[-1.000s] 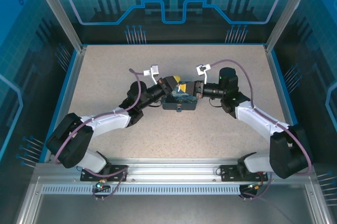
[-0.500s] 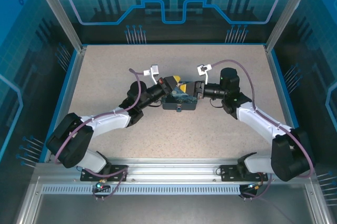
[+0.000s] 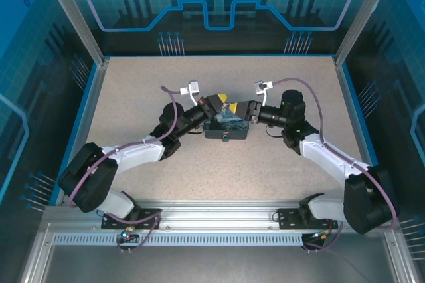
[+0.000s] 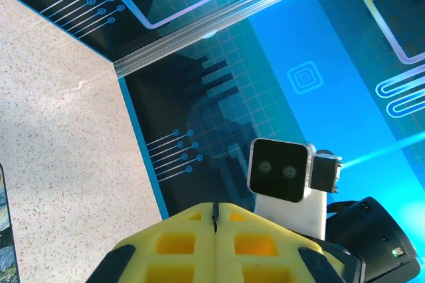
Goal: Unlock a padlock with a key
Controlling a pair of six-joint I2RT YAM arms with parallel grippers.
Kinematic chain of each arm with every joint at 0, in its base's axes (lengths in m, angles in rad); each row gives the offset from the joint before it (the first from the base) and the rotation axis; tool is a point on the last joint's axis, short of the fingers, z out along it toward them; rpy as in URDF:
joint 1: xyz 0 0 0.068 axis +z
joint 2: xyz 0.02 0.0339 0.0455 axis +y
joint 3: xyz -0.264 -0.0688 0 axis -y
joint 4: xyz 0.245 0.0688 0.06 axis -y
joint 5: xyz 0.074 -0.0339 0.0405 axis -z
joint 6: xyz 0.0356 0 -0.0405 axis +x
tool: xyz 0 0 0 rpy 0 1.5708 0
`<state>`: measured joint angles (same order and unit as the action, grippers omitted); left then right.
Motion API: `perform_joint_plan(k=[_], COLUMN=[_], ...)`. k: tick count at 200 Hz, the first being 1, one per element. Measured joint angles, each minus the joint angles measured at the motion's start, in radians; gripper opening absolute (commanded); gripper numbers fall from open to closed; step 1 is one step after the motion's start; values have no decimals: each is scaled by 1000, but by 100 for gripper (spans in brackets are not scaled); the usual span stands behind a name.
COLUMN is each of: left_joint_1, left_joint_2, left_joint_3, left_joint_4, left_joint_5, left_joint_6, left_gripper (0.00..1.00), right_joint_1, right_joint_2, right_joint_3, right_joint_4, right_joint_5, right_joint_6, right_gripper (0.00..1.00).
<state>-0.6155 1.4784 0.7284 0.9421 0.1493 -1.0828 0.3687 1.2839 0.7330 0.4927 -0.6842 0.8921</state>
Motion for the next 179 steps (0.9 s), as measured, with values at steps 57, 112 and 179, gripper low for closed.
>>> perform_joint_plan(k=[57, 112, 179], left_joint_1=[0, 0, 0], left_joint_2=[0, 0, 0], left_joint_3=[0, 0, -6], left_joint_4=[14, 15, 33], left_joint_5=[-26, -48, -53], left_joint_6=[-18, -18, -18], left_gripper=[0, 0, 0], right_joint_1=[43, 51, 59], right_joint_2=[69, 84, 84], right_joint_3=[0, 2, 2], right_joint_4=[81, 122, 140], right_joint_5=[42, 50, 56], right_joint_6=[71, 96, 106], right_gripper=[40, 36, 32])
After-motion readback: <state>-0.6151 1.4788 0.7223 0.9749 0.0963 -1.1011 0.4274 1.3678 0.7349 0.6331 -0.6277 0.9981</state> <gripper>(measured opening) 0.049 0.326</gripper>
